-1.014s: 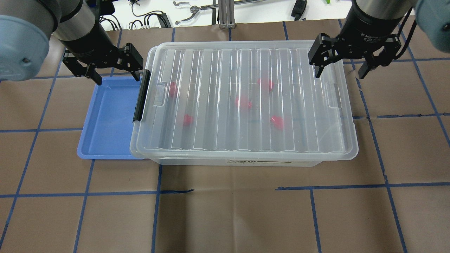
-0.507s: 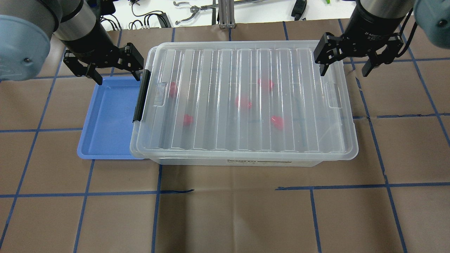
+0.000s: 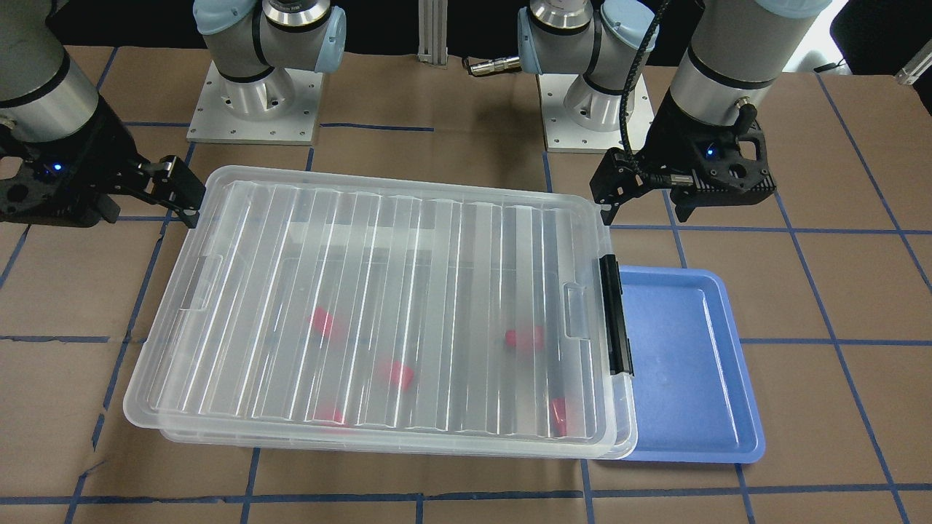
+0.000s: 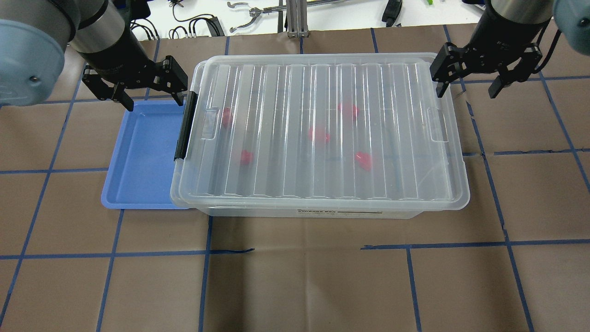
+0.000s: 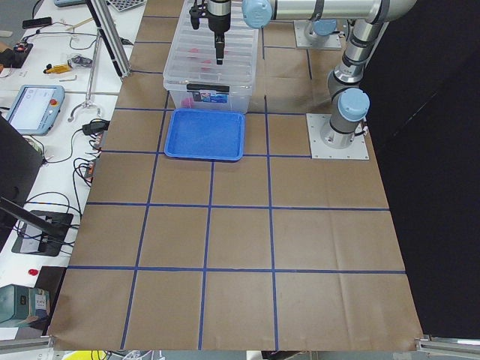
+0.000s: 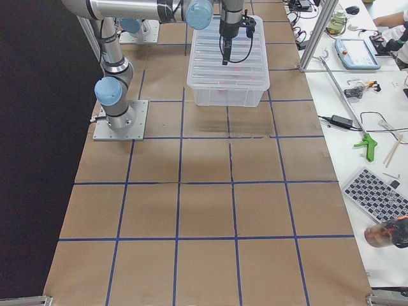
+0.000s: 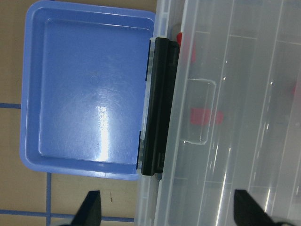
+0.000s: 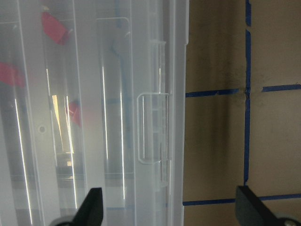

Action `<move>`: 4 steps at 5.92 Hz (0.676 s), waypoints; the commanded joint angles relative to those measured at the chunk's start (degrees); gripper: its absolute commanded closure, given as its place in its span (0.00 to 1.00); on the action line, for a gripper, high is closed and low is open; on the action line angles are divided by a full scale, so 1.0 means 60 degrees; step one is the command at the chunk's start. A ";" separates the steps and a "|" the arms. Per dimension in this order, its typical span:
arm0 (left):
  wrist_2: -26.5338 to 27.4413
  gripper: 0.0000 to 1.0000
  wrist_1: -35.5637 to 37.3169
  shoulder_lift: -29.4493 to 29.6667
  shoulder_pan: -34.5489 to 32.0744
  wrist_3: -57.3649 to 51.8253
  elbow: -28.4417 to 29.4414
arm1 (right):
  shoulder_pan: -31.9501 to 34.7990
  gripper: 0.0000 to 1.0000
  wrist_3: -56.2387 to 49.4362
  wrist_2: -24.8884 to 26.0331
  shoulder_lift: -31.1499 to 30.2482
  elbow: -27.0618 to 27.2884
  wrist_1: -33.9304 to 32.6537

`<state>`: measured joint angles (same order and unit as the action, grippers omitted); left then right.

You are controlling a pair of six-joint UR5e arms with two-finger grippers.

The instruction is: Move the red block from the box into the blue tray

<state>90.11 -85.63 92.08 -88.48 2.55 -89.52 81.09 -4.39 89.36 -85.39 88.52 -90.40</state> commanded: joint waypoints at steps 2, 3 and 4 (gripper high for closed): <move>-0.0018 0.01 0.0004 -0.0083 0.0040 -0.0015 0.0008 | -0.0449 0.00 -0.0351 0.0019 0.0038 0.1398 -0.1407; -0.0003 0.01 -0.0025 -0.0098 0.0040 0.0000 -0.0007 | -0.0464 0.00 -0.0352 0.0034 -0.0006 0.1867 -0.1630; -0.0018 0.01 -0.0011 -0.0098 0.0040 0.0000 0.0007 | -0.0464 0.00 -0.0366 0.0034 0.0037 0.2162 -0.1632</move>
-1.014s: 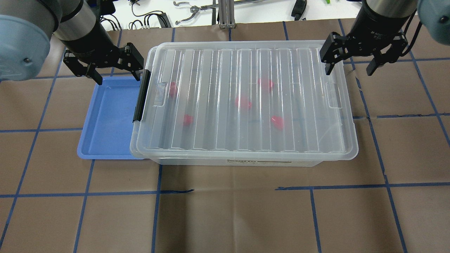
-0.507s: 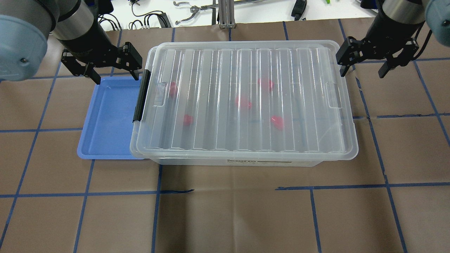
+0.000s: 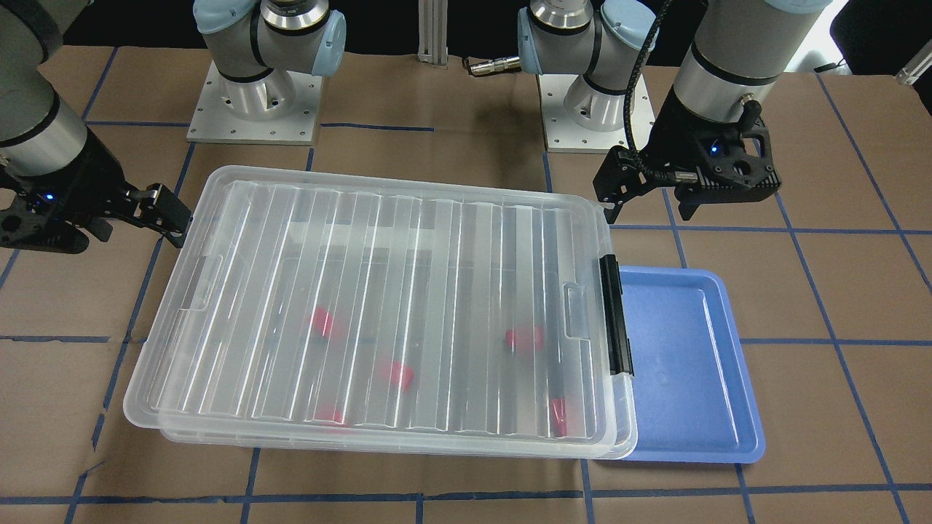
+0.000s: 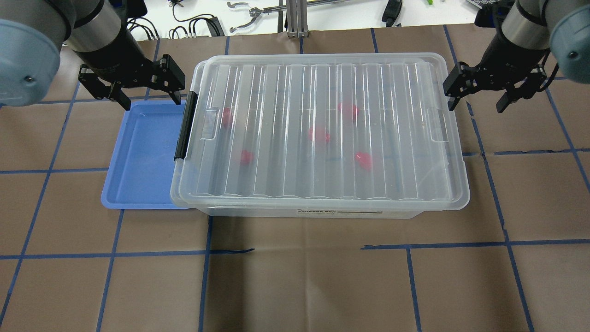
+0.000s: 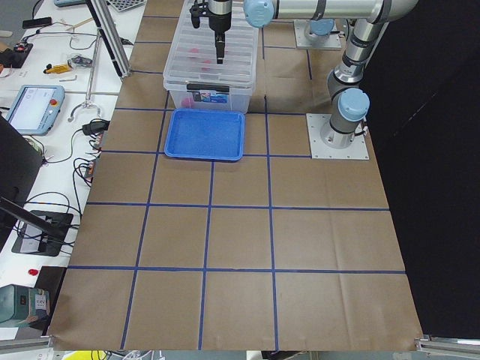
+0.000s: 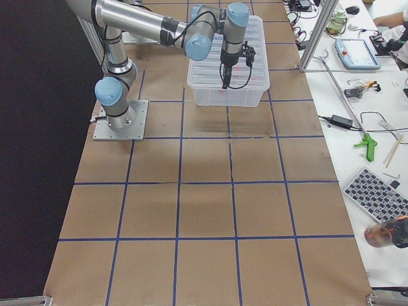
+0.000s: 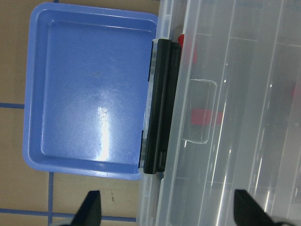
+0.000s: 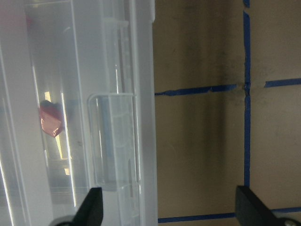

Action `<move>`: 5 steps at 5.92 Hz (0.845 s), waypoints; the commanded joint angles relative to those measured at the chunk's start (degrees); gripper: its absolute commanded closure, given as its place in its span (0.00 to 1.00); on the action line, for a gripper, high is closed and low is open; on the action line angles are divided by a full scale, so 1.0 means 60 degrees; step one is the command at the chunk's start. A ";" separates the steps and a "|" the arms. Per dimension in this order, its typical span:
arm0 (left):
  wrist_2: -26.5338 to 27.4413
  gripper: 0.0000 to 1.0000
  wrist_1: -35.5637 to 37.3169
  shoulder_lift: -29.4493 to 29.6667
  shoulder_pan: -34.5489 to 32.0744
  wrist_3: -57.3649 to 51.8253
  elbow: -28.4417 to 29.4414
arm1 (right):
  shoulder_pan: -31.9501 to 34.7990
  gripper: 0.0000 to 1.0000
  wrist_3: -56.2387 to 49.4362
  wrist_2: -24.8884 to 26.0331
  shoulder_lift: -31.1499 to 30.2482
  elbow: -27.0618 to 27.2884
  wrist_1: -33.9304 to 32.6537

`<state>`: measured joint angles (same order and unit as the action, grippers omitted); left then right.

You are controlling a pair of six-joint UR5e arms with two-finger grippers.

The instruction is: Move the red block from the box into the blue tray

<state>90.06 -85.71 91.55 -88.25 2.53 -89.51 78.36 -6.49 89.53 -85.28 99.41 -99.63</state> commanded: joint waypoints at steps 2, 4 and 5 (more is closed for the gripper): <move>-0.0024 0.01 0.0003 -0.0008 0.0001 0.0003 -0.0009 | -0.0023 0.00 -0.0032 0.0587 0.0018 0.0627 -0.0139; -0.0024 0.01 0.0003 -0.0037 -0.0014 0.0003 -0.0009 | -0.0067 0.00 -0.0032 0.0605 0.0018 0.0701 -0.0139; -0.0039 0.01 0.0003 -0.0052 0.0001 0.0003 -0.0009 | -0.0270 0.00 -0.0148 0.0605 0.0018 0.0730 -0.0139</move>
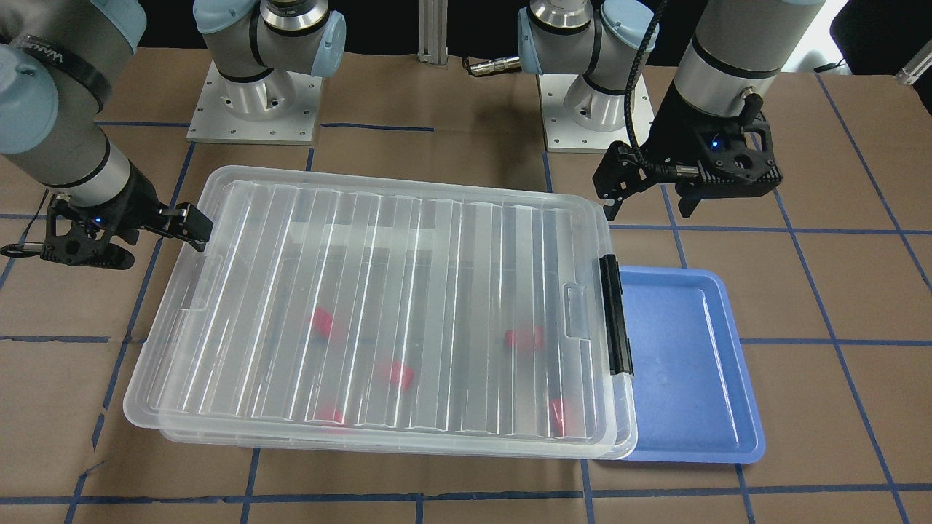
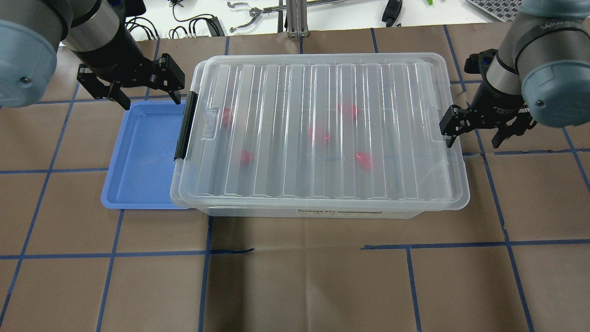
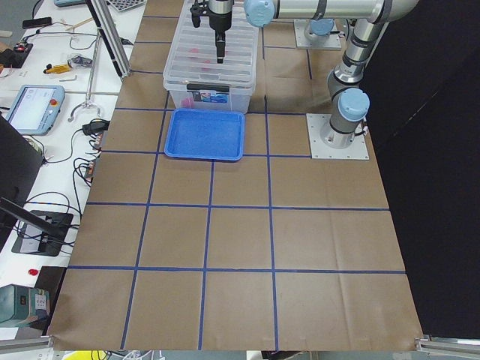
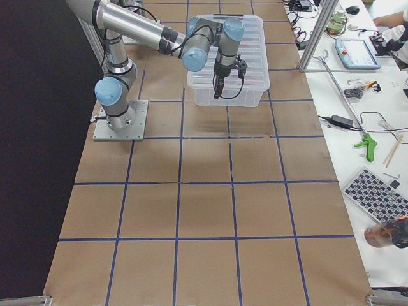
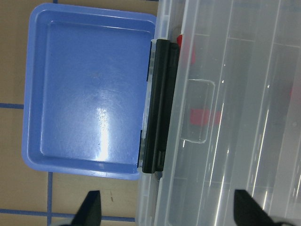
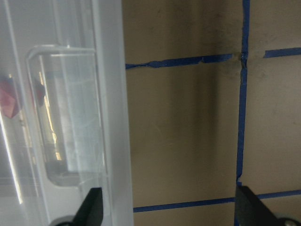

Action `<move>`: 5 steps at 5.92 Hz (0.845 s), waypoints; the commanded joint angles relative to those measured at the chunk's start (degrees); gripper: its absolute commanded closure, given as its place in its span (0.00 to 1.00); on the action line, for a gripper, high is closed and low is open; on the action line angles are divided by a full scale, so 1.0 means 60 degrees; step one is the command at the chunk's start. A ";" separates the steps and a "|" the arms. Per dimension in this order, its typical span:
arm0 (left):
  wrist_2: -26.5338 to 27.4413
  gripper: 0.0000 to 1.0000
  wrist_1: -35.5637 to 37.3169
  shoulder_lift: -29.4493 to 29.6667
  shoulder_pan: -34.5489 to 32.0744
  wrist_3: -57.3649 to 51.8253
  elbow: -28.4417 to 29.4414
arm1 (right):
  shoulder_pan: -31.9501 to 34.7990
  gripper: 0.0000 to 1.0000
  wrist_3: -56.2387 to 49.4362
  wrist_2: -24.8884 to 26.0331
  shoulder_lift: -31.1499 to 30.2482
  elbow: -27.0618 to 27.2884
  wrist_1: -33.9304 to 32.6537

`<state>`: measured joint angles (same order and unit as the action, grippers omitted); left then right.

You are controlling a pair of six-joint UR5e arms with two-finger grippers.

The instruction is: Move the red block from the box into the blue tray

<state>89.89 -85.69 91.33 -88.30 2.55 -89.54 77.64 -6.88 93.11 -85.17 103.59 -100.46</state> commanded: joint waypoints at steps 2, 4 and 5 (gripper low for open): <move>-0.0025 0.01 0.0058 0.0084 -0.0048 0.0000 -0.0004 | -0.0328 0.00 -0.0404 0.0008 0.0015 0.0079 -0.0059; -0.0010 0.01 0.0044 0.0128 -0.0106 0.0000 -0.0004 | -0.0649 0.00 -0.1121 0.0008 0.0015 0.0079 -0.0396; 0.0004 0.01 0.0044 0.0173 -0.0121 0.0000 -0.0018 | -0.0795 0.00 -0.1356 0.0168 0.0015 0.0079 -0.0425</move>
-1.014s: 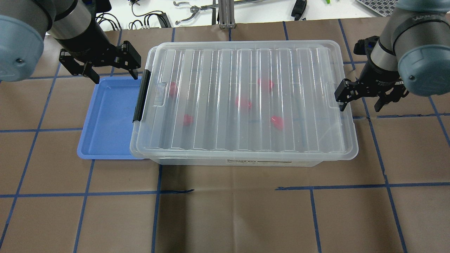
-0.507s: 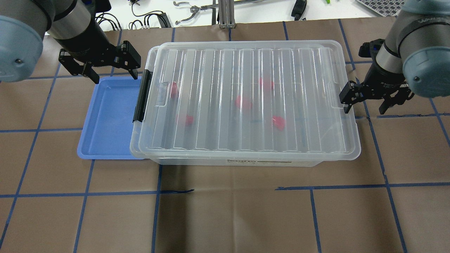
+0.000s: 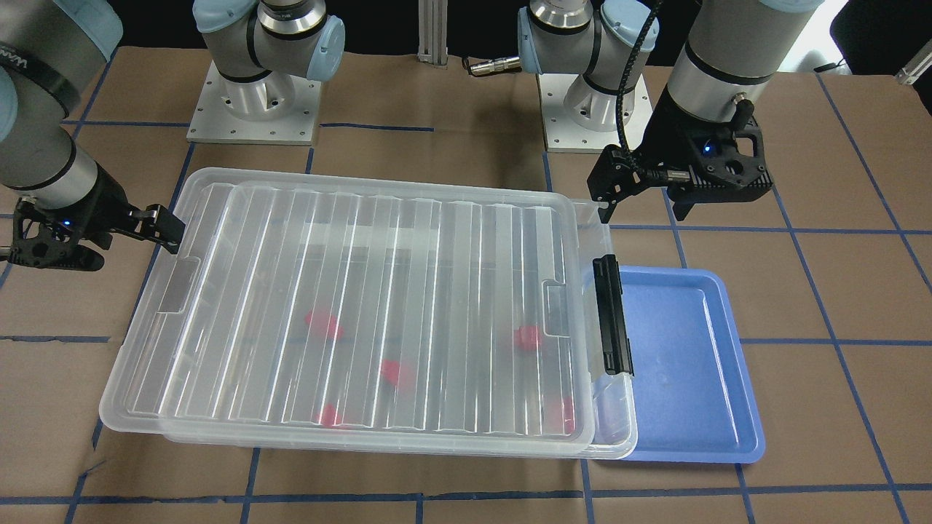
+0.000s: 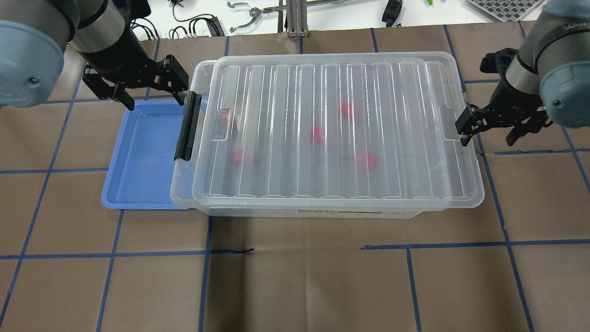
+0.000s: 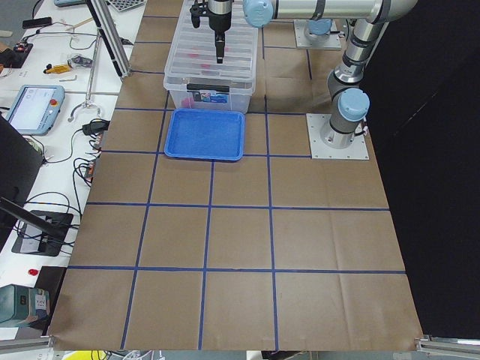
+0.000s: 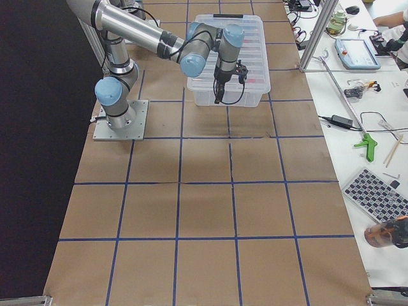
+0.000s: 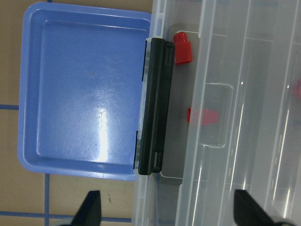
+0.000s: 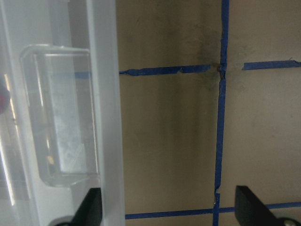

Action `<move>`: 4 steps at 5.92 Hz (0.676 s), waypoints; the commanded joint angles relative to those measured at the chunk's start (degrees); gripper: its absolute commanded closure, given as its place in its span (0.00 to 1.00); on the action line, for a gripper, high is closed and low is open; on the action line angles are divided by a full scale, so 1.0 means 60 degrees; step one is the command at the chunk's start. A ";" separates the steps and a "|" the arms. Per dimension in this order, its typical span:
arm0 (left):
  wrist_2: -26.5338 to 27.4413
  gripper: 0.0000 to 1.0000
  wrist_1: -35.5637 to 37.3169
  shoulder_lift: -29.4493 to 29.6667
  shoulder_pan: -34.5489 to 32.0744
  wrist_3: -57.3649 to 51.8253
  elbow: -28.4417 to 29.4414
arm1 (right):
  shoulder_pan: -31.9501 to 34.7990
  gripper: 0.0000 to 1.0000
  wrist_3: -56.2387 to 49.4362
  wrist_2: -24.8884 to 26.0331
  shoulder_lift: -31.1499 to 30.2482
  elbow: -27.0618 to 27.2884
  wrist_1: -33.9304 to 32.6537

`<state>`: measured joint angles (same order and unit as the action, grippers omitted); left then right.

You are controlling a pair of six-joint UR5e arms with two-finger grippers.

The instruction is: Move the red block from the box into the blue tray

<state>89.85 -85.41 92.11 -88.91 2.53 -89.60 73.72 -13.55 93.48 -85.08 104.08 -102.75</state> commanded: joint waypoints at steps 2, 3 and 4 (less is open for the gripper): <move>-0.0004 0.01 -0.0061 0.0059 0.0008 -0.0215 -0.0008 | -0.0450 0.00 -0.0772 0.0168 0.0001 -0.0003 -0.0102; 0.0011 0.01 -0.0061 0.0074 0.0052 -0.0681 0.0007 | -0.0539 0.00 -0.0977 0.0182 0.0001 -0.0003 -0.0174; 0.0011 0.01 -0.0076 0.0059 0.0111 -0.1034 -0.0008 | -0.0713 0.00 -0.1255 0.0182 0.0001 -0.0003 -0.0218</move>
<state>89.89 -85.79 92.50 -88.55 -1.62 -89.61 70.32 -19.59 94.54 -85.08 104.06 -103.78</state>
